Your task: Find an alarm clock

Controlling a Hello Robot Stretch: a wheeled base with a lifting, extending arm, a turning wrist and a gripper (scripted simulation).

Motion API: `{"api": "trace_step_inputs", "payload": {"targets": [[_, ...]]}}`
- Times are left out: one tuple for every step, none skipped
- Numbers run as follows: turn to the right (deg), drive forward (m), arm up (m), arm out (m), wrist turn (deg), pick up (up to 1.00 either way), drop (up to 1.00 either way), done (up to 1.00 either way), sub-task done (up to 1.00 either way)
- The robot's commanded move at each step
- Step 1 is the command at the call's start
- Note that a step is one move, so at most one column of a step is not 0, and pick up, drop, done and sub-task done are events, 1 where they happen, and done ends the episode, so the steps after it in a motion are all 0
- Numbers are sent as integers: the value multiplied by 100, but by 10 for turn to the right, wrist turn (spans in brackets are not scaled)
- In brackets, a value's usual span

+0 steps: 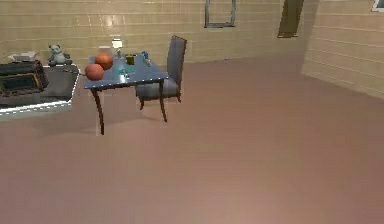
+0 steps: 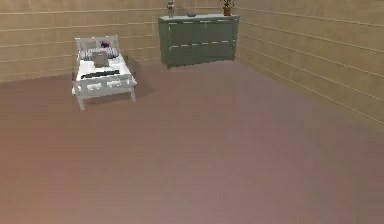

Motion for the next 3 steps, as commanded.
{"api": "trace_step_inputs", "payload": {"targets": [[0,100,0,0,0,0,0,0,0],[0,100,0,0,0,0,0,0,0],[0,70,0,0,0,0,0,0,0]]}}
